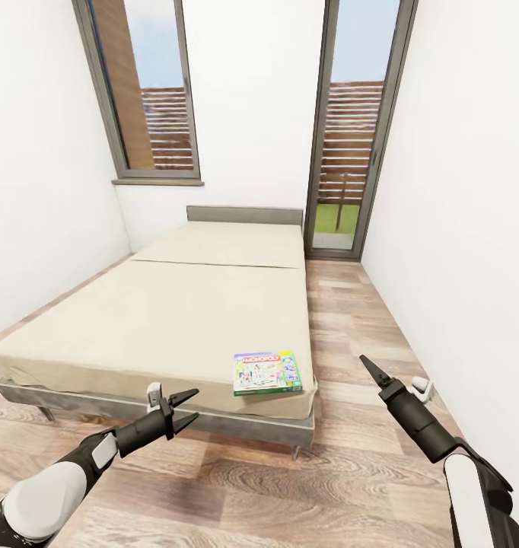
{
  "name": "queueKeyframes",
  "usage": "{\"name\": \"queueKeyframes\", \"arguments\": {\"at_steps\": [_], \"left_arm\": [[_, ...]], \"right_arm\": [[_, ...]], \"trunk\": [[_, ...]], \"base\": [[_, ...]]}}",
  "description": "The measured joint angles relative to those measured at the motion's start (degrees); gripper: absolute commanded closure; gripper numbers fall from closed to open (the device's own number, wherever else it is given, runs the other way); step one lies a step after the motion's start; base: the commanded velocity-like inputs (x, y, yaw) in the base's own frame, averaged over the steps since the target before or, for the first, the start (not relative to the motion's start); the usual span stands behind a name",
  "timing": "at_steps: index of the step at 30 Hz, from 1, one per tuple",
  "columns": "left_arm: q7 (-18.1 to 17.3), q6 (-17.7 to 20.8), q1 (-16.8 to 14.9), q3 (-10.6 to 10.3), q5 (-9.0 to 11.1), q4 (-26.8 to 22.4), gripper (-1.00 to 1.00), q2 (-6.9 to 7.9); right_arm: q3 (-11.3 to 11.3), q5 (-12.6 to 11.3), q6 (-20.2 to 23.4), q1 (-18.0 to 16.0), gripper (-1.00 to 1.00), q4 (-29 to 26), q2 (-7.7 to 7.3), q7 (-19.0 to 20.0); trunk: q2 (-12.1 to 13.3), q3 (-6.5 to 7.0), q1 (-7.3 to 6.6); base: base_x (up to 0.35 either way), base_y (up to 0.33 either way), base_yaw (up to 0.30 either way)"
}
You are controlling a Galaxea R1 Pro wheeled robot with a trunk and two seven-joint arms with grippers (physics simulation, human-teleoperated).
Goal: Put all the toys in the child's room - the three board games (two on the bed and one on the table), the two jigsaw puzzles on the table, and the tennis ball on the table - inside the toy box on the table in the child's room.
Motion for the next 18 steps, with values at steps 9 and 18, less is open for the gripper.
{"name": "queueKeyframes", "arguments": {"at_steps": [9, 18], "left_arm": [[0.2, -0.1, 0.0, 0.0, 0.0, 0.0, -1.00, -0.03], [0.4, -0.3, 0.0, 0.0, 0.0, 0.0, -1.00, -0.03]], "right_arm": [[0.0, 0.0, 0.0, 0.0, -1.00, 0.0, 0.00, 0.0], [0.0, 0.0, 0.0, 0.0, -1.00, 0.0, 0.00, 0.0]], "trunk": [[0.0, 0.00, 0.01], [0.0, 0.00, 0.00]], "base": [[-0.053, -0.077, 0.000], [-0.024, -0.037, 0.000]]}}
